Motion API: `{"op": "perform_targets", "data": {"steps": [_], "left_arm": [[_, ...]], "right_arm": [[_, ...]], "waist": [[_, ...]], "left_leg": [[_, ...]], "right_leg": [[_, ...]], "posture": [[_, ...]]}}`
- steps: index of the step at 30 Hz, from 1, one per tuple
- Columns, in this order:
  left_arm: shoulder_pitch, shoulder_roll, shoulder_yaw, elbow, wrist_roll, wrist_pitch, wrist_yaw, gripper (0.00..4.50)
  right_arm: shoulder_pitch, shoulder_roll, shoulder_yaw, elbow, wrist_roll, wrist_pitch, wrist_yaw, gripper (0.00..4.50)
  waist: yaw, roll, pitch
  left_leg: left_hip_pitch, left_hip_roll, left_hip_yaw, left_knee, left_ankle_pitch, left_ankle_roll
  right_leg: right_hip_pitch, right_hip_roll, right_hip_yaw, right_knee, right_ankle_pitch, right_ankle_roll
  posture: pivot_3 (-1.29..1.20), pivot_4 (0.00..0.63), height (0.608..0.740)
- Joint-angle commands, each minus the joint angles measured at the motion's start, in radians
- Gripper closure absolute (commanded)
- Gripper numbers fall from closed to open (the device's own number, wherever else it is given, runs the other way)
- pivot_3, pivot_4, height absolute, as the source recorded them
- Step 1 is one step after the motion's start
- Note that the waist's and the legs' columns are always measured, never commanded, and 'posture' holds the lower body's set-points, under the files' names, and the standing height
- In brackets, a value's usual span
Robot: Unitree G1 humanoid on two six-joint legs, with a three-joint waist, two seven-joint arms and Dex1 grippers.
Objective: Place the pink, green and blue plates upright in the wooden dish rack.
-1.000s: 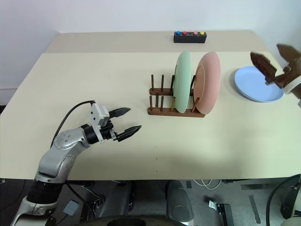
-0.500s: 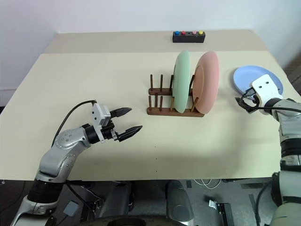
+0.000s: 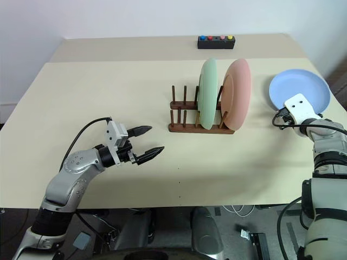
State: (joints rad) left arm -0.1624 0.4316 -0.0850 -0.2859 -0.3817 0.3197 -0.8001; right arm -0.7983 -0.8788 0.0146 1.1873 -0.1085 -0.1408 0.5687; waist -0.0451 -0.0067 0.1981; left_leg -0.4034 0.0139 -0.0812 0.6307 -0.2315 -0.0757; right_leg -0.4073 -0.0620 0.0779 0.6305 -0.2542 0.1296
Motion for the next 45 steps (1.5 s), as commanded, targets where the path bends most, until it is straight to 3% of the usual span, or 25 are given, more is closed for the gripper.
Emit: {"op": "perform_targets", "data": {"steps": [1, 11, 18, 27, 30, 33, 40, 45], "left_arm": [[-0.010, 0.005, 0.003, -0.019, 0.000, -0.020, -0.004, 0.00], [-0.007, 0.014, 0.007, -0.026, -0.005, -0.012, -0.006, 0.00], [-0.005, 0.017, 0.007, -0.030, -0.008, -0.007, -0.003, 0.00], [-0.004, 0.016, 0.000, -0.032, -0.009, -0.004, -0.002, 0.00], [-0.007, 0.014, -0.005, -0.027, -0.010, -0.004, -0.006, 0.00], [-0.025, 0.010, -0.012, -0.012, -0.010, -0.006, -0.013, 0.00], [-0.045, 0.009, -0.018, -0.016, -0.027, 0.007, -0.033, 0.00], [-0.030, 0.023, -0.034, -0.052, -0.023, 0.011, -0.052, 0.00]], "right_arm": [[-0.004, -0.006, -0.013, 0.002, -0.005, -0.022, -0.014, 4.45], [0.043, -0.010, -0.024, -0.078, -0.007, -0.109, -0.084, 4.45], [0.142, -0.042, -0.080, -0.305, 0.047, -0.136, -0.084, 4.45], [0.402, -0.067, -0.211, -0.780, 0.242, 0.139, 0.128, 4.45], [0.439, -0.067, -0.254, -0.837, 0.319, 0.248, 0.190, 4.45], [0.394, -0.062, -0.245, -0.779, 0.290, 0.276, 0.156, 3.54], [0.268, -0.042, -0.180, -0.572, 0.186, 0.237, 0.084, 0.09], [0.139, -0.033, -0.110, -0.326, 0.106, 0.180, 0.066, 0.09]], "waist": [[0.000, 0.000, 0.000], [0.000, 0.000, 0.000], [0.000, 0.000, 0.000], [0.005, 0.000, 0.000], [0.003, 0.000, 0.000], [0.001, 0.000, 0.000], [0.002, 0.000, 0.000], [0.000, 0.000, 0.000]], "left_leg": [[0.000, 0.000, 0.000, 0.000, 0.000, 0.000], [0.000, 0.000, 0.000, 0.000, 0.000, 0.000], [0.000, 0.000, 0.000, 0.000, 0.000, 0.000], [0.001, 0.000, -0.001, 0.000, 0.000, 0.000], [0.001, 0.000, -0.001, 0.001, 0.000, 0.000], [0.003, 0.000, 0.000, 0.001, 0.000, 0.000], [0.003, 0.000, 0.000, 0.000, 0.000, 0.000], [0.004, 0.000, 0.000, 0.000, 0.000, 0.000]], "right_leg": [[0.000, 0.000, 0.000, 0.000, 0.000, 0.000], [0.000, 0.000, 0.000, 0.000, 0.000, 0.000], [0.000, 0.000, 0.000, 0.001, 0.000, 0.001], [0.002, 0.000, 0.000, 0.001, 0.000, 0.001], [0.002, 0.000, 0.000, 0.001, 0.000, 0.001], [0.003, 0.000, 0.000, 0.001, 0.000, 0.000], [0.003, 0.000, 0.000, 0.001, 0.000, 0.000], [0.003, 0.000, 0.000, 0.001, 0.000, 0.000]], "posture": [[0.00, 0.150, 0.730], [0.00, 0.150, 0.730], [0.00, 0.150, 0.730], [0.00, 0.150, 0.730], [0.00, 0.150, 0.730], [0.00, 0.150, 0.730], [0.00, 0.150, 0.730], [0.00, 0.150, 0.730]]}}
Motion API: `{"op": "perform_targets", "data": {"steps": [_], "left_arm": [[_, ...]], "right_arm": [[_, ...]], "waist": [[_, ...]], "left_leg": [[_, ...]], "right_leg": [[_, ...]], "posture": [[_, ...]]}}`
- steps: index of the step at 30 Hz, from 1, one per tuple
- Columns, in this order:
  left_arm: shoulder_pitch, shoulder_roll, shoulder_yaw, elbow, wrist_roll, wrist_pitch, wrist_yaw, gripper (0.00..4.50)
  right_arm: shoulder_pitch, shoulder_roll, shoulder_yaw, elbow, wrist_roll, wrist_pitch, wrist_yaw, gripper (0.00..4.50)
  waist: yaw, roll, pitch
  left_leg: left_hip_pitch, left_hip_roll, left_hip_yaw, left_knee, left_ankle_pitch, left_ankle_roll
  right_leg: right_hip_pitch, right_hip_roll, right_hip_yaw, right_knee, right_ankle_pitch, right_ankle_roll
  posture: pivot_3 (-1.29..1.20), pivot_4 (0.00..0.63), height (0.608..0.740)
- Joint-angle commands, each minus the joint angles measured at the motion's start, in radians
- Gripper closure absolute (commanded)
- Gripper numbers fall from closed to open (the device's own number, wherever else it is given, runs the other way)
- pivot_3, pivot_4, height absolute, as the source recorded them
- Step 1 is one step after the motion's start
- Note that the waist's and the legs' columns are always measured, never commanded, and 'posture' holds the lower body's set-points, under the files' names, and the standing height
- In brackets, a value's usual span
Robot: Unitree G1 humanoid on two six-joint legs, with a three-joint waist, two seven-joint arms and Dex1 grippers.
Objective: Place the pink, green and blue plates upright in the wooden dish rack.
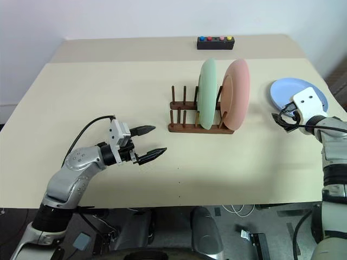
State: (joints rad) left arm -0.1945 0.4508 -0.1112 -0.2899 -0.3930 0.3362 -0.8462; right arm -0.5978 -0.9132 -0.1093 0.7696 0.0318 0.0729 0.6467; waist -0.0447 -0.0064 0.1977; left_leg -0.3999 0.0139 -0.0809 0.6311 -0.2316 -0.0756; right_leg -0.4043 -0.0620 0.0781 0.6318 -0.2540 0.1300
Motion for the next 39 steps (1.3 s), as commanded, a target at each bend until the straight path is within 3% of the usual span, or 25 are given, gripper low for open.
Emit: {"op": "perform_targets", "data": {"steps": [1, 8, 9, 11, 18, 30, 39], "left_arm": [[0.002, 0.001, -0.008, -0.048, -0.011, -0.005, -0.003, 0.00], [0.011, -0.006, -0.016, -0.060, -0.009, 0.003, 0.018, 0.00], [0.011, -0.004, -0.016, -0.061, -0.009, 0.004, 0.021, 0.00], [0.011, -0.002, -0.015, -0.063, -0.009, 0.005, 0.025, 0.00], [0.008, -0.002, -0.017, -0.067, -0.009, 0.010, 0.030, 0.00], [0.005, 0.002, -0.015, -0.072, -0.010, 0.015, 0.031, 0.00], [0.005, 0.002, -0.018, -0.072, -0.014, 0.022, 0.024, 0.00]], "right_arm": [[-0.084, 0.004, 0.026, 0.136, -0.047, -0.048, -0.009, 0.09], [-0.199, 0.029, 0.051, 0.340, -0.081, -0.088, -0.008, 0.09], [-0.206, 0.030, 0.053, 0.355, -0.085, -0.094, -0.010, 0.31], [-0.215, 0.031, 0.058, 0.373, -0.094, -0.107, -0.007, 0.95], [-0.208, 0.031, 0.060, 0.395, -0.108, -0.126, -0.016, 4.48], [-0.094, 0.003, 0.034, 0.239, -0.091, -0.190, -0.039, 4.48], [0.164, -0.049, -0.189, -0.354, 0.094, 0.043, 0.005, 4.48]], "waist": [[0.000, 0.000, 0.000], [-0.001, 0.000, 0.000], [0.000, 0.000, 0.000], [0.001, 0.000, 0.000], [-0.001, 0.000, 0.000], [0.001, 0.000, 0.000], [0.001, 0.000, 0.000]], "left_leg": [[0.000, 0.000, 0.000, 0.000, 0.000, 0.000], [0.000, 0.000, 0.000, 0.000, 0.000, 0.000], [0.000, 0.000, 0.000, 0.000, 0.000, 0.000], [0.000, 0.000, 0.000, 0.000, 0.000, 0.000], [0.001, 0.000, 0.000, 0.000, 0.000, 0.000], [0.001, 0.000, 0.000, 0.000, 0.000, 0.000], [0.002, 0.000, 0.000, 0.000, 0.000, 0.000]], "right_leg": [[0.000, 0.000, 0.000, 0.000, 0.000, 0.000], [0.000, 0.000, 0.000, 0.000, 0.000, 0.000], [0.000, 0.000, 0.000, 0.000, 0.000, 0.000], [0.000, 0.000, 0.000, 0.000, 0.000, 0.000], [0.000, 0.000, 0.000, 0.000, 0.000, 0.000], [0.002, 0.000, 0.000, 0.000, 0.000, 0.000], [0.001, 0.000, 0.000, 0.000, 0.000, 0.001]], "posture": [[0.00, 0.150, 0.730], [0.00, 0.150, 0.730], [0.00, 0.150, 0.730], [0.00, 0.150, 0.730], [0.00, 0.150, 0.730], [0.00, 0.150, 0.730], [0.00, 0.150, 0.730]]}}
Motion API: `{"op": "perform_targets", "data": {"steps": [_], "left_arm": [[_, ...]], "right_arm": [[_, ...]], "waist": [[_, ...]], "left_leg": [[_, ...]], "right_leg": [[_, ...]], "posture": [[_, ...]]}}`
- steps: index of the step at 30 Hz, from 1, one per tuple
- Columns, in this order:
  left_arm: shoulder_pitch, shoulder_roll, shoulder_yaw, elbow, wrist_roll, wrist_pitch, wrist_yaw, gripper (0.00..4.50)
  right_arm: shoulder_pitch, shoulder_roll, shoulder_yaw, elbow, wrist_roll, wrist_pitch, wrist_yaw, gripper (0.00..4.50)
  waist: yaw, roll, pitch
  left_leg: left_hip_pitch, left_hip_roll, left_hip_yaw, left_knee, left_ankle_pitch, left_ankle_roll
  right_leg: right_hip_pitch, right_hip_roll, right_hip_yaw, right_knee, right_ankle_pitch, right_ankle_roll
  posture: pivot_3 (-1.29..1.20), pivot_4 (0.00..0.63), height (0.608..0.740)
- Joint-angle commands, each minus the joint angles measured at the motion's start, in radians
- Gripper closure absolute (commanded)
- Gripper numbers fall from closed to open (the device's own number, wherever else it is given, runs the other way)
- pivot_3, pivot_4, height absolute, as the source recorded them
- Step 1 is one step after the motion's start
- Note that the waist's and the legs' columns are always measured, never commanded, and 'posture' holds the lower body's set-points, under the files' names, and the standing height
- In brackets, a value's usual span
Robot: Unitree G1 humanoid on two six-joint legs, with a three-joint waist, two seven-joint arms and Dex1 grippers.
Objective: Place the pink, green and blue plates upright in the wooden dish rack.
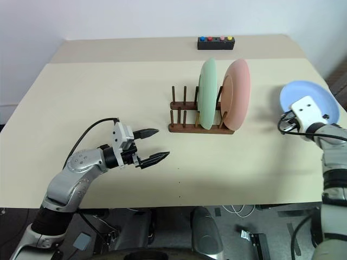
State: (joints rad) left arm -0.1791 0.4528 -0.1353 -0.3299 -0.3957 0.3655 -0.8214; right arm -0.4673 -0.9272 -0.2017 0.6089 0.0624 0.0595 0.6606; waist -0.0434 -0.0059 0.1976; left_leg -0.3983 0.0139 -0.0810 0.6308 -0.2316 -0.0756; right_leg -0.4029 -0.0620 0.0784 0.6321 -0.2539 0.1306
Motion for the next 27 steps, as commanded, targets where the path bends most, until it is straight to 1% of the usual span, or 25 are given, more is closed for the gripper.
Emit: {"op": "perform_targets", "data": {"steps": [1, 4, 8, 12, 16, 19, 22, 24, 27], "left_arm": [[-0.015, -0.002, 0.002, -0.026, -0.010, -0.008, -0.004, 0.00], [-0.033, -0.011, -0.009, -0.007, -0.006, -0.015, -0.012, 0.00], [-0.054, -0.018, -0.013, 0.015, -0.004, -0.020, -0.021, 0.00], [-0.057, -0.018, -0.005, 0.027, 0.000, -0.029, -0.024, 0.00], [-0.031, -0.003, 0.043, 0.040, 0.000, -0.050, -0.013, 0.00], [-0.017, 0.014, 0.068, 0.052, 0.004, -0.064, -0.007, 0.00], [-0.011, 0.024, 0.088, 0.061, 0.005, -0.074, 0.001, 0.00], [-0.009, 0.027, 0.098, 0.061, 0.003, -0.075, 0.004, 0.00], [-0.003, 0.033, 0.119, 0.065, 0.006, -0.080, 0.013, 0.00]], "right_arm": [[0.047, -0.032, -0.120, -0.254, 0.075, 0.072, -0.019, 4.48], [0.050, -0.009, -0.159, -0.392, 0.103, 0.079, -0.044, 4.48], [-0.012, -0.003, -0.145, -0.487, 0.090, 0.052, -0.076, 4.48], [-0.104, 0.006, -0.110, -0.564, 0.090, 0.025, -0.074, 4.48], [-0.237, 0.047, -0.052, -0.667, 0.150, 0.036, -0.035, 4.48], [-0.298, 0.106, -0.005, -0.769, 0.251, 0.086, 0.017, 4.48], [-0.325, 0.162, 0.034, -0.859, 0.337, 0.149, 0.050, 4.48], [-0.350, 0.238, 0.054, -0.920, 0.442, 0.216, 0.031, 4.48], [-0.362, 0.373, 0.059, -0.998, 0.637, 0.336, -0.035, 4.48]], "waist": [[-0.001, 0.000, 0.000], [-0.002, 0.000, 0.000], [-0.001, 0.000, 0.000], [0.000, 0.000, 0.000], [-0.004, 0.000, 0.000], [-0.001, 0.000, 0.000], [0.002, 0.000, 0.000], [0.004, -0.001, 0.000], [0.003, 0.000, 0.000]], "left_leg": [[0.000, 0.000, 0.000, 0.000, 0.000, 0.000], [0.000, 0.000, 0.000, 0.000, 0.000, 0.000], [0.000, 0.000, 0.000, 0.000, 0.000, 0.000], [0.000, 0.000, 0.000, 0.000, 0.000, 0.000], [0.000, 0.000, 0.000, -0.001, 0.000, 0.000], [0.000, 0.001, -0.001, -0.002, 0.000, 0.000], [0.000, 0.001, -0.001, -0.001, 0.000, 0.000], [-0.001, 0.001, -0.001, 0.000, 0.000, 0.000], [-0.002, 0.001, -0.002, 0.000, 0.000, 0.000]], "right_leg": [[0.000, 0.000, 0.000, 0.000, 0.000, 0.000], [0.000, 0.000, 0.000, 0.000, 0.000, 0.000], [0.000, 0.000, 0.000, 0.000, 0.000, 0.000], [0.000, 0.000, 0.000, 0.000, 0.000, 0.000], [-0.001, 0.000, 0.000, 0.000, 0.000, 0.000], [-0.001, 0.000, 0.000, 0.001, 0.000, 0.000], [-0.001, 0.000, -0.001, 0.001, 0.000, 0.000], [-0.001, 0.000, -0.001, 0.001, 0.000, 0.000], [-0.001, 0.000, -0.001, 0.001, 0.000, 0.000]], "posture": [[0.00, 0.150, 0.730], [0.00, 0.150, 0.730], [0.00, 0.150, 0.730], [0.00, 0.150, 0.730], [0.00, 0.150, 0.730], [0.00, 0.150, 0.730], [0.00, 0.150, 0.730], [0.00, 0.150, 0.730], [0.00, 0.150, 0.730]]}}
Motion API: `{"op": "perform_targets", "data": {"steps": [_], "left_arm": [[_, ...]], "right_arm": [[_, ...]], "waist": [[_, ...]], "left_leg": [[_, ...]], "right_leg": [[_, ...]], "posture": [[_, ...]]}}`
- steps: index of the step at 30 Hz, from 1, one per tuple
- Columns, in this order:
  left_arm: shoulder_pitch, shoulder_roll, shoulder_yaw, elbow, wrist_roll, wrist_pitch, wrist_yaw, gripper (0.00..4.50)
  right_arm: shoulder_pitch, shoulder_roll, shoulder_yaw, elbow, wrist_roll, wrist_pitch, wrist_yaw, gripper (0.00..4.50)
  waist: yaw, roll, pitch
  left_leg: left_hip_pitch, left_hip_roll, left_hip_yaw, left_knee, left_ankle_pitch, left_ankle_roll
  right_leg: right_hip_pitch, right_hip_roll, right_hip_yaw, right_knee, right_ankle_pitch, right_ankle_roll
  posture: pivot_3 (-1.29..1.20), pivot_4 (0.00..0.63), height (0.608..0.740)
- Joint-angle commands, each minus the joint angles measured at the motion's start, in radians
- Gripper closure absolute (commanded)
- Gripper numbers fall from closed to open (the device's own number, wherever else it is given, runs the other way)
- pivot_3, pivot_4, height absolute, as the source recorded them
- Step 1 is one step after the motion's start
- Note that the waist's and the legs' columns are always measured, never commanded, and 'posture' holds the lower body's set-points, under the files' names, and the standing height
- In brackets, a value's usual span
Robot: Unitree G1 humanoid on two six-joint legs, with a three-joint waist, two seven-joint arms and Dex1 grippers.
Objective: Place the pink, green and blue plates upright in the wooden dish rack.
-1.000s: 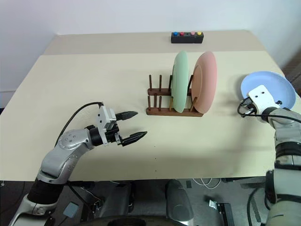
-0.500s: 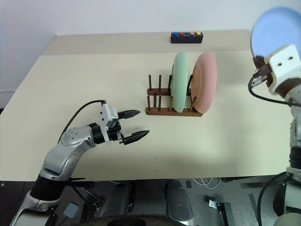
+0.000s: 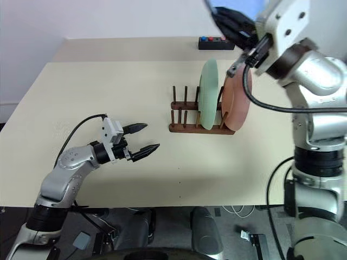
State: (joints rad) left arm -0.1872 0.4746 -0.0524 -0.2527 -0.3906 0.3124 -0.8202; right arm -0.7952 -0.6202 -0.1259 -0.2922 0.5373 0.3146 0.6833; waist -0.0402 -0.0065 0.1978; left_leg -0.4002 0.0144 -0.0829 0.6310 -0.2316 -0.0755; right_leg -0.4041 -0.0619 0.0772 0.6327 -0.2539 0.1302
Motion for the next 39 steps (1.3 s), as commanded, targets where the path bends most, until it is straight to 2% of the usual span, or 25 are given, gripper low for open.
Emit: {"op": "perform_targets", "data": {"steps": [1, 5, 9, 13, 17, 39], "left_arm": [[0.007, 0.015, 0.047, -0.011, 0.001, -0.028, 0.016, 0.00], [0.012, 0.025, 0.066, -0.008, 0.000, -0.032, 0.021, 0.00], [0.020, 0.036, 0.074, -0.008, -0.002, -0.034, 0.021, 0.00], [0.018, 0.041, 0.076, -0.006, -0.006, -0.033, 0.018, 0.00], [0.013, 0.046, 0.073, -0.005, -0.007, -0.029, 0.013, 0.00], [0.021, 0.051, 0.072, -0.023, -0.011, -0.019, 0.019, 0.00]], "right_arm": [[-0.028, 0.113, -0.019, -0.122, 0.230, 0.123, -0.096, 4.48], [-0.010, 0.186, -0.031, -0.172, 0.344, 0.206, -0.177, 4.48], [0.035, 0.286, -0.066, -0.192, 0.552, 0.287, -0.342, 4.48], [0.108, 0.328, -0.083, -0.186, 0.718, 0.341, -0.461, 4.48], [0.160, 0.325, -0.080, -0.184, 0.827, 0.377, -0.525, 4.48], [0.230, 0.328, -0.045, -0.103, 0.977, 0.419, -0.682, 4.48]], "waist": [[0.000, 0.000, 0.000], [0.001, 0.000, 0.000], [0.000, 0.000, 0.000], [-0.001, 0.000, 0.000], [-0.003, 0.000, 0.000], [-0.003, 0.000, 0.000]], "left_leg": [[0.000, 0.000, 0.000, 0.000, 0.000, 0.000], [-0.001, 0.000, -0.001, 0.000, 0.000, 0.000], [-0.001, 0.000, -0.001, 0.000, 0.000, 0.000], [-0.001, 0.000, -0.001, -0.001, 0.000, 0.000], [-0.002, 0.000, -0.001, -0.001, 0.000, 0.000], [-0.004, 0.000, -0.001, -0.001, 0.000, 0.000]], "right_leg": [[0.000, 0.000, 0.000, 0.000, 0.000, 0.000], [-0.002, 0.000, -0.001, 0.001, 0.000, 0.000], [-0.002, 0.000, -0.001, 0.001, 0.000, 0.000], [-0.002, 0.000, -0.001, 0.001, 0.000, 0.000], [-0.003, 0.000, -0.001, 0.001, 0.000, 0.000], [-0.005, 0.000, -0.001, 0.001, -0.001, -0.001]], "posture": [[0.00, 0.150, 0.730], [0.00, 0.150, 0.730], [0.00, 0.150, 0.730], [0.00, 0.150, 0.730], [0.00, 0.150, 0.730], [0.00, 0.150, 0.730]]}}
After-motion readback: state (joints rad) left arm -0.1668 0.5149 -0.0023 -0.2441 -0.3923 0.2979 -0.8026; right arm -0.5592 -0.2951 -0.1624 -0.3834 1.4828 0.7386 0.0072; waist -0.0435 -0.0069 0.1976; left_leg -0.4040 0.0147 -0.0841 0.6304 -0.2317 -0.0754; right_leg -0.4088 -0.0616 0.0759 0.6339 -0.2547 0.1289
